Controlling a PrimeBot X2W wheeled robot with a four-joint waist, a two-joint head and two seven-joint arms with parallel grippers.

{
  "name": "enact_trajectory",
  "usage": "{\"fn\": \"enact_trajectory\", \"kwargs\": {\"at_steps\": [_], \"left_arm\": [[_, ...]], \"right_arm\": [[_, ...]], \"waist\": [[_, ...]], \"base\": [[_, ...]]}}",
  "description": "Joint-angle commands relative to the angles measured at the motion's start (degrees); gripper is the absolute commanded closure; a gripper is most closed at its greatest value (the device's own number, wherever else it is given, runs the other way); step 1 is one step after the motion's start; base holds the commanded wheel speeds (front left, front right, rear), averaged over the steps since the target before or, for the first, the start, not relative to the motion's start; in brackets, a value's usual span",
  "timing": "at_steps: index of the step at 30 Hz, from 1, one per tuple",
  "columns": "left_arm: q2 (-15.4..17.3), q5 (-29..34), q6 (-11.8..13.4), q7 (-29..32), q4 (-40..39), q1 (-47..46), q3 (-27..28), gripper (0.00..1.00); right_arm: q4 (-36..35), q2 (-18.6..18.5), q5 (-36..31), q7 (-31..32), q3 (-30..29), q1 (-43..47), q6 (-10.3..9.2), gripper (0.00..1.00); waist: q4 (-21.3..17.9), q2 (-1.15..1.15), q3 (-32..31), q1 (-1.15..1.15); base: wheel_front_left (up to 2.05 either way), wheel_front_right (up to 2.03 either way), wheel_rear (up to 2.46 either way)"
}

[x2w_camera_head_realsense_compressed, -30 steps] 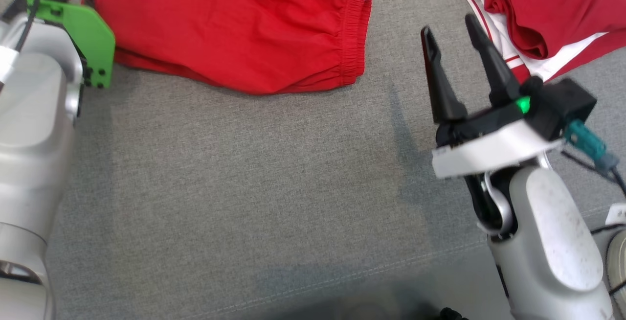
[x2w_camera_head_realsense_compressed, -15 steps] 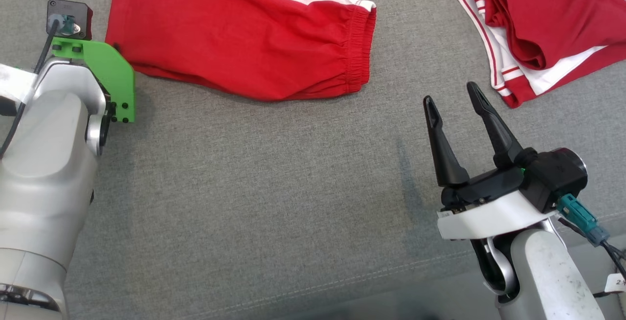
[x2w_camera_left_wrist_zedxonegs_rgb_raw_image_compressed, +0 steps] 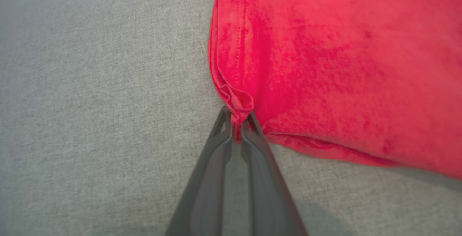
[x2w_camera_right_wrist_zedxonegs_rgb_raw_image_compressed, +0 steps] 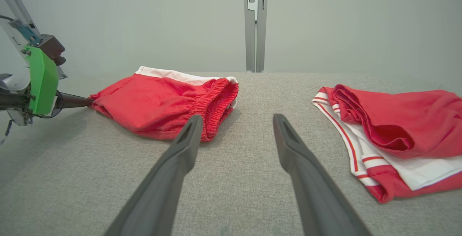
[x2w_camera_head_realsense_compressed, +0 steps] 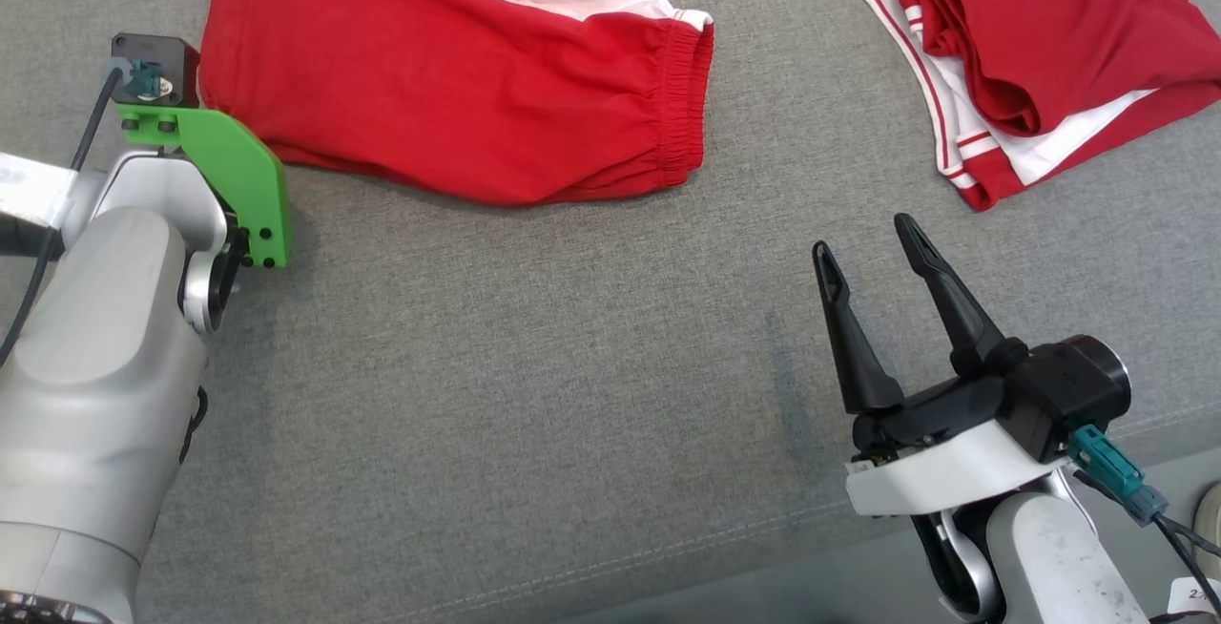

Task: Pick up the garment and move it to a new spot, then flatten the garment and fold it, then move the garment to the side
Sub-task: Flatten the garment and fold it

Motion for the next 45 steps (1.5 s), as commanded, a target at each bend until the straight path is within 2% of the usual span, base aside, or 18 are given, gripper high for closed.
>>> {"fn": "enact_trajectory", "kwargs": {"at_steps": [1,10,17,28,29,30,36,42,43,45], "left_arm": [[0.8,-0.1,0.5,0.1,0.0,1.7,0.0,1.00],[1.3,-2.4,2.4,-2.8,-4.2,6.3,1.7,1.00],[0.4,-5.5,5.0,-6.6,-10.5,15.0,4.1,1.00],[1.8,-5.9,8.8,-6.4,-21.4,26.2,3.6,1.00],[2.1,-5.6,8.9,-6.3,-22.1,26.8,3.3,0.55],[2.2,-5.8,9.1,-6.7,-22.8,27.3,3.5,0.00],[2.6,-3.7,10.2,-11.8,-25.0,29.4,3.0,0.00],[0.8,-2.3,12.5,-23.2,-27.4,32.7,4.5,0.00],[0.8,-2.3,12.5,-23.2,-27.4,32.7,4.5,0.00],[0.1,-3.0,12.1,-27.3,-28.1,34.6,5.2,0.00]], "right_arm": [[0.2,0.0,-0.4,-0.5,0.1,0.6,-0.03,0.00],[0.5,0.0,-1.8,-0.5,-0.4,1.4,-0.03,0.00],[0.5,-0.1,-2.3,0.1,-1.1,1.6,-0.03,0.00],[0.7,0.0,-2.1,0.8,-2.6,3.0,-0.03,0.00],[0.8,0.0,-1.9,0.9,-2.4,3.0,-0.03,0.00],[0.8,0.0,-1.8,0.9,-2.1,3.1,-0.03,0.00],[1.7,0.0,-1.4,1.1,-1.0,3.4,-0.03,0.00],[2.9,0.0,-0.1,1.2,-1.8,4.7,-0.03,0.00],[2.9,0.0,-0.1,1.2,-1.8,4.7,-0.03,0.00],[3.5,0.0,0.7,1.3,-2.1,5.2,-0.03,0.00]], "waist": [[-0.1,0.00,-0.2,0.00],[1.4,0.00,-2.3,0.00],[3.2,0.00,-5.5,0.00],[4.5,0.00,-10.7,0.00],[4.5,0.00,-10.9,0.00],[4.5,0.00,-11.1,0.00],[4.7,0.00,-12.8,0.00],[6.1,0.00,-15.6,0.00],[6.1,0.00,-15.6,0.00],[6.8,0.00,-16.7,0.00]], "base": [[0.00,0.00,0.00],[0.00,0.00,0.00],[0.00,0.00,0.00],[0.00,0.00,0.00],[0.00,0.00,0.00],[0.00,0.00,0.00],[0.00,0.00,0.00],[0.00,0.00,0.00],[0.00,0.00,0.00],[0.00,0.00,0.00]]}}
